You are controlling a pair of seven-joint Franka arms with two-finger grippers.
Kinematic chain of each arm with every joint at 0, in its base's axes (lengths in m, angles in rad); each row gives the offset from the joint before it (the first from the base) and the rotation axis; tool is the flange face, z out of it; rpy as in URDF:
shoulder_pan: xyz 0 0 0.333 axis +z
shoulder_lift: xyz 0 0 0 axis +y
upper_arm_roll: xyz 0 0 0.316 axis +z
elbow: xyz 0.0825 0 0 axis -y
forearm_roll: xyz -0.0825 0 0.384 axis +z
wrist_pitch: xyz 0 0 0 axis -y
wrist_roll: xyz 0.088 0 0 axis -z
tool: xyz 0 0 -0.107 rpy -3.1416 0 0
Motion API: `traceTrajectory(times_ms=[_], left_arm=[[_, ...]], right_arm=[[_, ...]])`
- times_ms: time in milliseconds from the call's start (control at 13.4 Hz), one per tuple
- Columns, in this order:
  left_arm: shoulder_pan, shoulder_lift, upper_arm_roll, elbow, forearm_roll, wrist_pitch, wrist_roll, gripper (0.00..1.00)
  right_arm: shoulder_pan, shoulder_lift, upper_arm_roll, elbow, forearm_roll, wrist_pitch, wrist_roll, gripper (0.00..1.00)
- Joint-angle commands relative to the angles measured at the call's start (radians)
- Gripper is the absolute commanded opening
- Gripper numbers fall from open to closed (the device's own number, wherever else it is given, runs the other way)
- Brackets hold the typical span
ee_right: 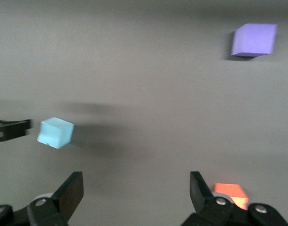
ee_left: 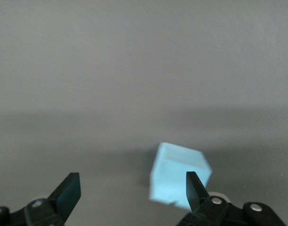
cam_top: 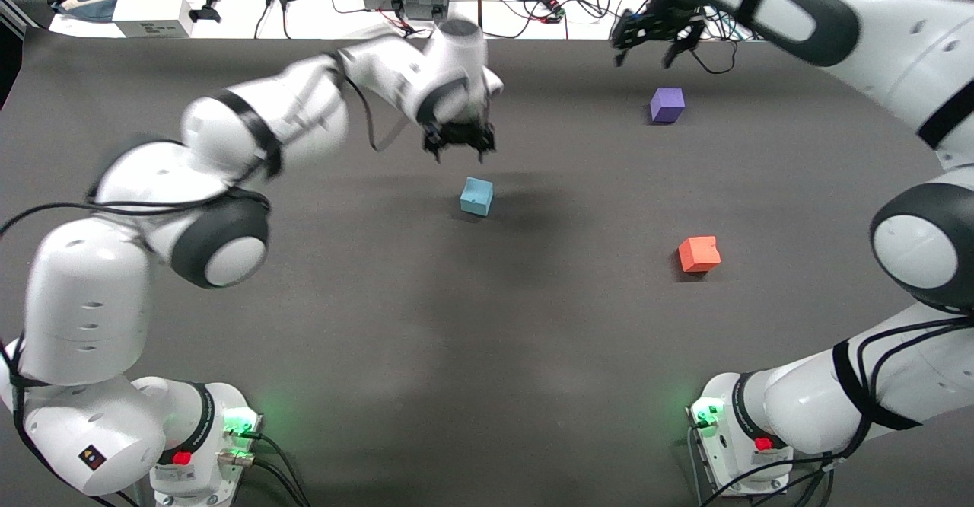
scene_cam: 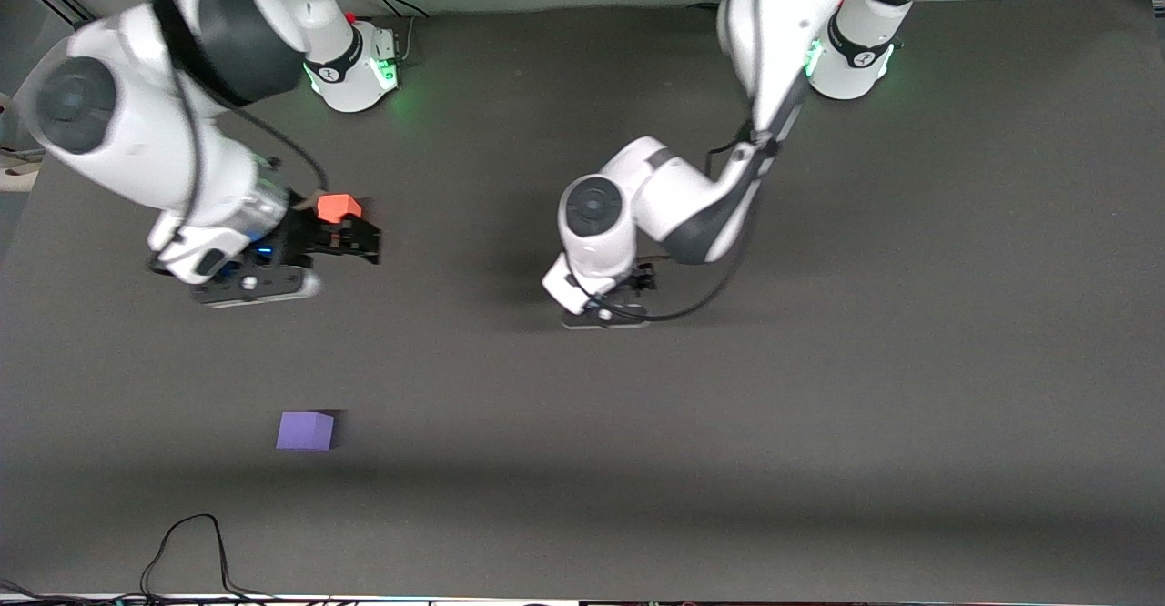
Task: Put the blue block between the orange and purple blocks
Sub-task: 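Carry the blue cube toward the table middle while the right gripper reaches over, then set the blue cube down and open the left gripper, then lower the right gripper onto the blue cube while the left gripper withdraws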
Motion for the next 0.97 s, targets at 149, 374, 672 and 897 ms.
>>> traceTrajectory(times_ms=[149,374,672,897], left_arm=[[0.29,-0.18,-0.014,-0.044,-0.059,-0.242,0.327,1.0],[0.46,-0.231,-0.008,-0.045,-0.043,-0.359,0.524,1.0],[0.594,-0.317,0.005,-0.067,0.072,-0.385,0.68,1.0],[0.651,-0.395,0.005,-0.071,0.08,-0.441,0.753,1.0]], right_arm=[[0.149,0.131,-0.012,0.086,0.0,0.101,0.246,1.0],[0.261,0.233,-0.013,0.098,-0.003,0.217,0.404,1.0],[0.368,0.385,-0.013,0.099,-0.005,0.402,0.638,0.99],[0.415,0.485,-0.018,0.102,-0.064,0.468,0.716,0.99]])
